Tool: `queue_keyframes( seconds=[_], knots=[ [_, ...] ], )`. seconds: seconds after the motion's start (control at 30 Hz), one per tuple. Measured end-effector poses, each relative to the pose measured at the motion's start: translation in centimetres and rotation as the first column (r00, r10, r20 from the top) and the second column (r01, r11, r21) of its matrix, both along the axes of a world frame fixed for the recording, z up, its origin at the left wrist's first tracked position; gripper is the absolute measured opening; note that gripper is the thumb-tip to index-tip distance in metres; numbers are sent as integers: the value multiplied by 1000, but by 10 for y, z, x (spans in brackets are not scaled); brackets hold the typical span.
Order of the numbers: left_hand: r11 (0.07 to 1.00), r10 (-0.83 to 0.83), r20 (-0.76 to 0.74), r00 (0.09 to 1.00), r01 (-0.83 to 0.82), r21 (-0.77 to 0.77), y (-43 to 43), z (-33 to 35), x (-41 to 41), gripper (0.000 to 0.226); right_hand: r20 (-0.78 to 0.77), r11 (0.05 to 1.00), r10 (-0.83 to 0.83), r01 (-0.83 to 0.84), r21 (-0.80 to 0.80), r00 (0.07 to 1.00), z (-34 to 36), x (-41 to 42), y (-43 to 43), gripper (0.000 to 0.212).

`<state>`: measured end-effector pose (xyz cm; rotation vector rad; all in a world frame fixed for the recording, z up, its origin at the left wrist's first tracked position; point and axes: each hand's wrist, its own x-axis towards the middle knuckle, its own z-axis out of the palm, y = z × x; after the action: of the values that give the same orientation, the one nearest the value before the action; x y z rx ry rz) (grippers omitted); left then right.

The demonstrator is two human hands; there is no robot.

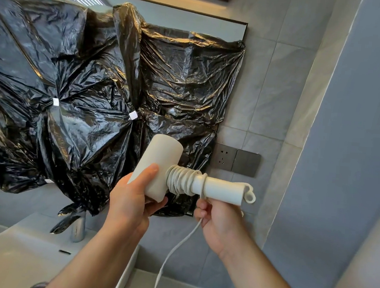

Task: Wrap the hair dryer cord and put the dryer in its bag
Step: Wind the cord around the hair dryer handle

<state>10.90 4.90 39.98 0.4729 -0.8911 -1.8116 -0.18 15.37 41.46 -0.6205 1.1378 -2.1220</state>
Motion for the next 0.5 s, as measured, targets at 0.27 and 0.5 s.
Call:
queue_keyframes(
  seconds=[0.27,0.5],
  knots=[
    [991,127,-13,992,-128,-34,-13,1,9,23,-202,994,-25,46,102,979,-4,23,-4,18],
    [990,138,-73,988,-138,6,-6,-3,8,17,-96,1000,3,-3,-4,995,-8,30,-12,25]
  ],
)
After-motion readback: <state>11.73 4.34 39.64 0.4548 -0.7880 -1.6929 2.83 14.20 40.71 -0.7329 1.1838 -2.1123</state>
